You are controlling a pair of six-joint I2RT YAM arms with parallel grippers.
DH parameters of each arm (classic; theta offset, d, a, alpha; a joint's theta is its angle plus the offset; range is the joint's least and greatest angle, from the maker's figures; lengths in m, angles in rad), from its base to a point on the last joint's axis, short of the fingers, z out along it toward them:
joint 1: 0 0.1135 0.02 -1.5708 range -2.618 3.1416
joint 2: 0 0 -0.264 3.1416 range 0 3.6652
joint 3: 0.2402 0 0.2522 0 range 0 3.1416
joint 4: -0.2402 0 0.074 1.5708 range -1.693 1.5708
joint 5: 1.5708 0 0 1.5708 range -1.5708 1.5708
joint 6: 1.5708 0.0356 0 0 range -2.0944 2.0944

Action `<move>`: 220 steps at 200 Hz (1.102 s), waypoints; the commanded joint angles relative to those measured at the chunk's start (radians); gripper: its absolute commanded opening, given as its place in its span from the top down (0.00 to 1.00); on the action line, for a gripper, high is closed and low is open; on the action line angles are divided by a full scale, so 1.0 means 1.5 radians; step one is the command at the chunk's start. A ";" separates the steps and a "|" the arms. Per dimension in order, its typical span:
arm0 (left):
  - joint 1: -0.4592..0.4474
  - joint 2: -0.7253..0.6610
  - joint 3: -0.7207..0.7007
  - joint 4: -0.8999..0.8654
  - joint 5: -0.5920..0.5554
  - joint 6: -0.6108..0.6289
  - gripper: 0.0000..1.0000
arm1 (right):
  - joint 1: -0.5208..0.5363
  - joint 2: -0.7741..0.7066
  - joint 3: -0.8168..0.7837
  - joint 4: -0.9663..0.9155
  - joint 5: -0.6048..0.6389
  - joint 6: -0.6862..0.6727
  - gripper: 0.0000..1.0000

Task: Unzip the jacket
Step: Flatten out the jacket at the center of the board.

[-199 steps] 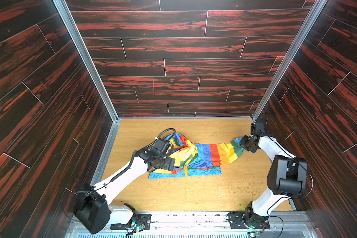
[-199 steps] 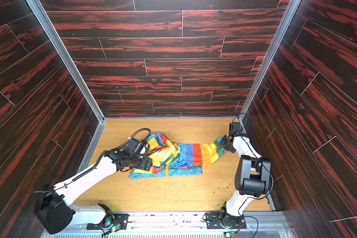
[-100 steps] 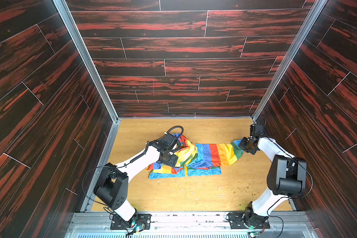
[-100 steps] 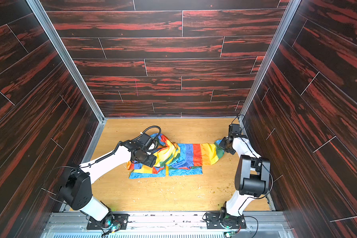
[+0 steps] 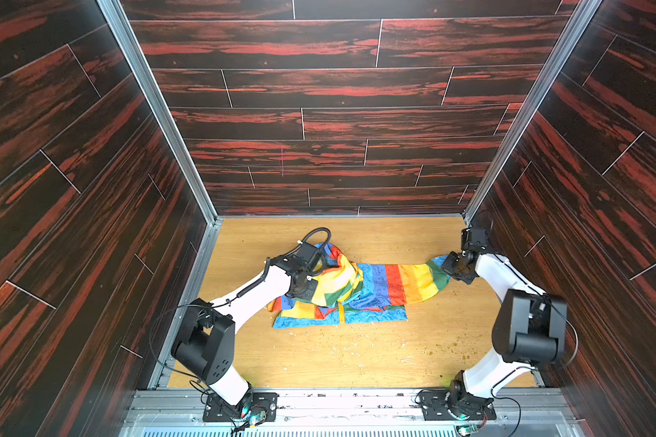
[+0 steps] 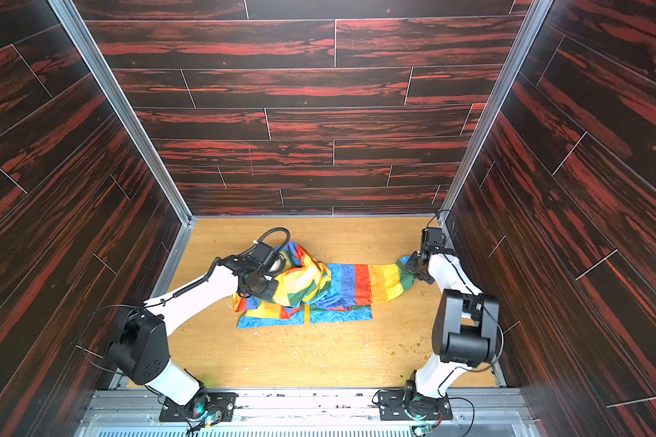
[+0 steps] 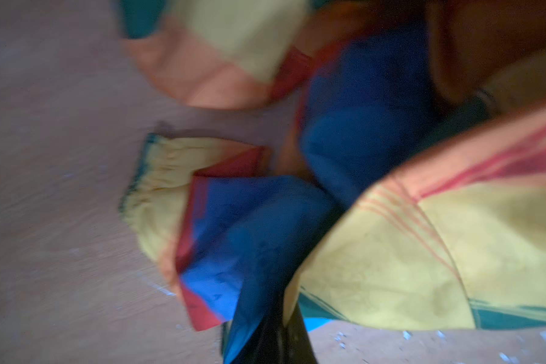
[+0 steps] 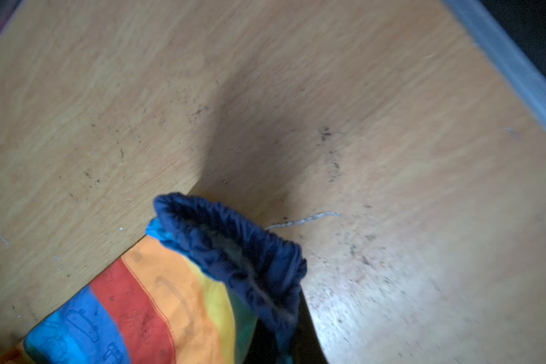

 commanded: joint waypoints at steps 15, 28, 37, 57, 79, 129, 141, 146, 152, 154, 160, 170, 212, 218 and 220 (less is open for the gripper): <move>0.041 -0.106 -0.019 0.016 -0.118 -0.068 1.00 | -0.014 -0.115 -0.035 -0.041 0.073 0.043 1.00; 0.049 -0.120 -0.021 0.025 -0.134 -0.077 1.00 | -0.015 -0.147 -0.052 -0.066 0.083 0.055 1.00; 0.053 -0.120 -0.018 0.025 -0.154 -0.085 1.00 | -0.015 -0.172 -0.075 -0.083 0.085 0.070 1.00; 0.064 -0.104 -0.003 0.014 -0.194 -0.114 1.00 | -0.016 -0.231 -0.137 -0.112 0.106 0.113 1.00; 0.081 -0.087 0.001 0.007 -0.212 -0.148 1.00 | -0.034 -0.282 -0.188 -0.122 0.121 0.150 1.00; 0.114 -0.088 -0.046 -0.046 -0.243 -0.254 1.00 | -0.115 -0.360 -0.242 -0.148 0.137 0.208 0.96; 0.128 -0.097 -0.065 -0.053 -0.239 -0.280 1.00 | -0.117 -0.386 -0.245 -0.149 0.159 0.223 0.94; 0.134 -0.100 -0.072 -0.055 -0.236 -0.289 1.00 | -0.117 -0.393 -0.244 -0.146 0.166 0.225 0.94; 0.139 -0.104 -0.082 -0.052 -0.227 -0.295 1.00 | -0.117 -0.399 -0.241 -0.144 0.172 0.225 0.93; 0.141 -0.104 -0.085 -0.049 -0.223 -0.295 1.00 | -0.117 -0.399 -0.240 -0.143 0.172 0.225 0.92; 0.142 -0.107 -0.094 -0.042 -0.209 -0.295 1.00 | -0.117 -0.396 -0.233 -0.141 0.173 0.222 0.91; 0.142 -0.107 -0.105 -0.036 -0.191 -0.298 1.00 | -0.114 -0.384 -0.219 -0.138 0.170 0.213 0.85; 0.151 -0.095 -0.113 -0.061 -0.215 -0.340 1.00 | -0.004 -0.328 -0.109 -0.178 0.338 0.179 0.23; 0.156 -0.096 -0.113 -0.059 -0.212 -0.340 1.00 | 0.009 -0.322 -0.091 -0.177 0.349 0.170 0.23; 0.158 -0.096 -0.114 -0.056 -0.210 -0.339 1.00 | 0.014 -0.320 -0.086 -0.175 0.353 0.166 0.23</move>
